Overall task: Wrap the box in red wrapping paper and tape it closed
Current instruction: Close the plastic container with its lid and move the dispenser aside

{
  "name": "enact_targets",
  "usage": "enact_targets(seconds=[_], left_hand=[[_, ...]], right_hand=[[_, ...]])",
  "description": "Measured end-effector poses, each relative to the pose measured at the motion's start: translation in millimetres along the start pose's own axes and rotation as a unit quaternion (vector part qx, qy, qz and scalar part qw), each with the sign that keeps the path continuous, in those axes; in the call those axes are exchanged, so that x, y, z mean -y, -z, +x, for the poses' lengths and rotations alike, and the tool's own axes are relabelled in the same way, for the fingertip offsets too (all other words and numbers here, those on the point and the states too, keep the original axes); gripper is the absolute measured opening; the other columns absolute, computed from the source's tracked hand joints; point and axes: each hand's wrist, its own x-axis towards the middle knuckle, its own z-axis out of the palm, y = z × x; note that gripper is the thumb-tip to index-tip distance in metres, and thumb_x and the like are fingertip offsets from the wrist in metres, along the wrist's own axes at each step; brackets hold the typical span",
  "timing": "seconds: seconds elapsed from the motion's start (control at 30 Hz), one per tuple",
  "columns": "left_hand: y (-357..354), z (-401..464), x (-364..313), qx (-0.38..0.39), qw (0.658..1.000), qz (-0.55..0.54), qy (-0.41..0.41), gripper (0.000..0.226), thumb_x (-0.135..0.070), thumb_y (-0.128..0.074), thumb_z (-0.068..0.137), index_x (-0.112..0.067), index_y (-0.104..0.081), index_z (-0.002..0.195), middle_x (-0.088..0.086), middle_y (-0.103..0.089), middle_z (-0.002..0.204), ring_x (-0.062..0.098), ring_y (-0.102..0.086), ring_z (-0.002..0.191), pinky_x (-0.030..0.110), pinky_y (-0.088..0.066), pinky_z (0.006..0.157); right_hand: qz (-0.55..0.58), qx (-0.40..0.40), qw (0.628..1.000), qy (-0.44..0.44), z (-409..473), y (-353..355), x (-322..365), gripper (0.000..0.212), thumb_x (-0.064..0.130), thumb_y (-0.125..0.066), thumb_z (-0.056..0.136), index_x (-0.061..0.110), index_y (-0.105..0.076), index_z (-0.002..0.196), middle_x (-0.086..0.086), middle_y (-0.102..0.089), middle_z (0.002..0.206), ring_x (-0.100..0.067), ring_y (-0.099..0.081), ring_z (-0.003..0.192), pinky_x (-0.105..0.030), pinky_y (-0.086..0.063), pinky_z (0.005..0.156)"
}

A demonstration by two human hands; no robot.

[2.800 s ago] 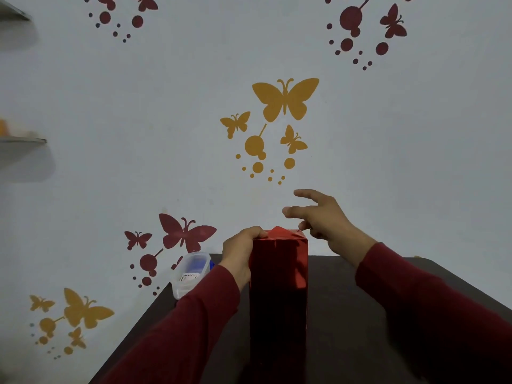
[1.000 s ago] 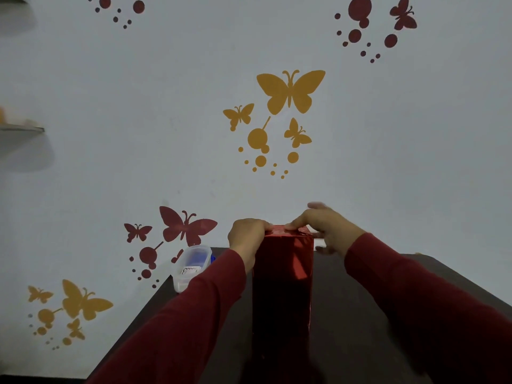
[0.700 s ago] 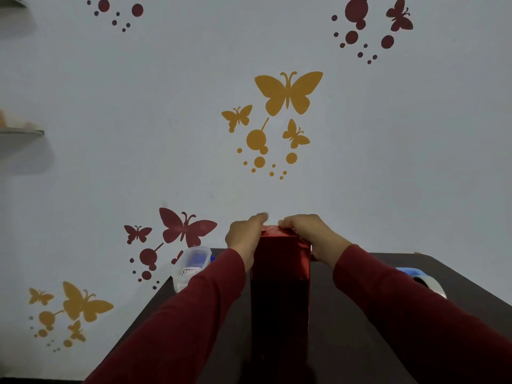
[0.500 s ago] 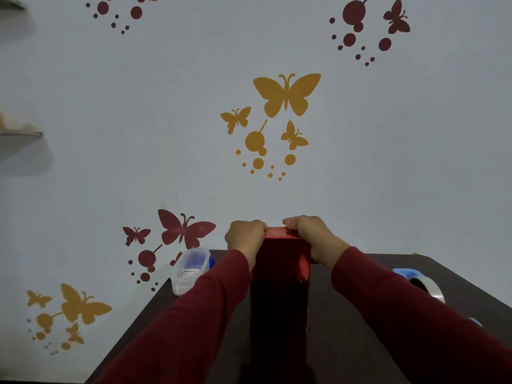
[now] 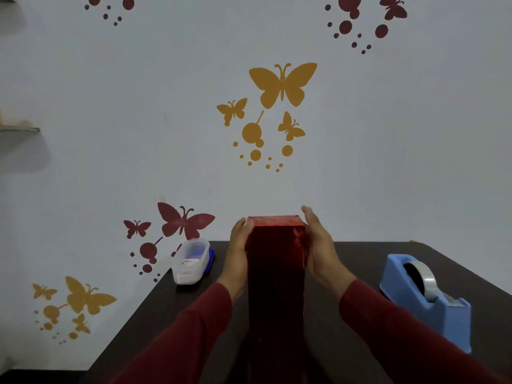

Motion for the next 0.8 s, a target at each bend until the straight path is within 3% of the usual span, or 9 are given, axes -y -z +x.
enact_targets(seconds=[0.07, 0.13, 0.23, 0.33, 0.47, 0.57, 0.63, 0.7, 0.8], left_hand=[[16.6, -12.4, 31.0, 0.023, 0.999, 0.027, -0.019, 0.073, -0.049, -0.064, 0.084, -0.031, -0.042, 0.151, 0.0, -0.062, 0.142, 0.011, -0.066, 0.12, 0.028, -0.057, 0.09], [26.3, -22.1, 55.8, 0.047, 0.997, 0.048, -0.021, 0.075, -0.039, -0.061, 0.086, -0.033, -0.034, 0.156, -0.002, -0.058, 0.146, 0.008, -0.064, 0.122, 0.023, -0.058, 0.085], [27.9, -22.1, 61.7, 0.04, 0.994, 0.093, -0.044, 0.064, -0.041, -0.057, 0.102, -0.043, -0.026, 0.158, -0.013, -0.056, 0.147, -0.001, -0.061, 0.123, 0.026, -0.054, 0.095], [19.7, -14.2, 41.8, 0.046, 0.987, 0.143, -0.049, 0.051, -0.053, -0.05, 0.103, -0.054, -0.035, 0.152, -0.022, -0.061, 0.14, 0.003, -0.062, 0.125, 0.041, -0.052, 0.102], [5.4, -10.8, 20.4, 0.008, 0.989, 0.136, 0.06, 0.038, -0.059, -0.035, 0.106, -0.04, -0.061, 0.127, -0.008, -0.076, 0.111, 0.016, -0.072, 0.103, 0.036, -0.058, 0.08], [1.6, -13.4, 29.6, -0.039, 0.981, 0.086, 0.172, 0.043, -0.052, -0.039, 0.108, -0.023, -0.07, 0.104, 0.005, -0.08, 0.091, 0.025, -0.075, 0.092, 0.037, -0.059, 0.078], [0.4, -17.9, 37.6, -0.043, 0.975, 0.091, 0.198, 0.043, -0.043, -0.037, 0.111, -0.018, -0.069, 0.096, 0.008, -0.076, 0.089, 0.024, -0.073, 0.083, 0.031, -0.057, 0.068], [0.9, -19.0, 43.0, -0.054, 0.97, 0.101, 0.212, 0.041, -0.035, -0.037, 0.111, -0.014, -0.068, 0.094, 0.009, -0.072, 0.086, 0.022, -0.069, 0.074, 0.027, -0.053, 0.057], [2.3, -17.2, 43.7, -0.07, 0.963, 0.099, 0.241, 0.037, -0.031, -0.041, 0.11, -0.011, -0.069, 0.097, 0.012, -0.071, 0.084, 0.025, -0.068, 0.07, 0.029, -0.052, 0.059]], right_hand=[[-0.03, 0.001, 1.0, 0.011, -16.3, 16.2, -37.6, 0.056, 0.055, -0.062, 0.096, 0.031, -0.049, 0.145, 0.002, -0.072, 0.128, -0.019, -0.068, 0.121, -0.037, -0.055, 0.099], [-0.035, 0.032, 0.999, -0.011, -27.2, 32.4, -74.6, 0.07, 0.049, -0.068, 0.089, 0.034, -0.042, 0.152, -0.003, -0.064, 0.141, -0.022, -0.066, 0.125, -0.046, -0.053, 0.105], [-0.047, 0.018, 0.999, -0.011, -29.0, 35.0, -86.7, 0.055, 0.039, -0.064, 0.095, 0.033, -0.047, 0.147, -0.005, -0.066, 0.139, -0.02, -0.069, 0.119, -0.034, -0.059, 0.093], [-0.066, 0.003, 0.998, -0.005, -18.0, 30.2, -67.2, 0.051, 0.04, -0.059, 0.1, 0.028, -0.049, 0.148, -0.008, -0.065, 0.141, -0.025, -0.067, 0.123, -0.043, -0.054, 0.101], [-0.084, -0.038, 0.994, -0.06, -9.7, 25.3, -48.6, 0.029, 0.039, -0.043, 0.11, 0.023, -0.065, 0.12, -0.003, -0.076, 0.104, -0.017, -0.074, 0.088, -0.029, -0.059, 0.071], [-0.073, -0.072, 0.985, -0.137, -14.2, 28.2, -55.0, 0.035, 0.03, -0.038, 0.11, 0.016, -0.063, 0.089, 0.001, -0.068, 0.067, -0.015, -0.065, 0.057, -0.025, -0.052, 0.052], [-0.073, -0.102, 0.977, -0.172, -16.7, 29.4, -61.1, 0.032, 0.026, -0.041, 0.107, 0.014, -0.066, 0.091, -0.004, -0.068, 0.071, -0.021, -0.064, 0.062, -0.031, -0.053, 0.062], [-0.073, -0.127, 0.972, -0.185, -17.1, 30.7, -66.0, 0.027, 0.02, -0.044, 0.106, 0.008, -0.068, 0.112, -0.011, -0.073, 0.091, -0.029, -0.064, 0.08, -0.038, -0.052, 0.077], [-0.111, -0.141, 0.964, -0.196, -22.3, 29.2, -64.8, 0.029, 0.014, -0.045, 0.103, -0.002, -0.062, 0.121, -0.012, -0.065, 0.09, -0.031, -0.062, 0.084, -0.042, -0.048, 0.078]])
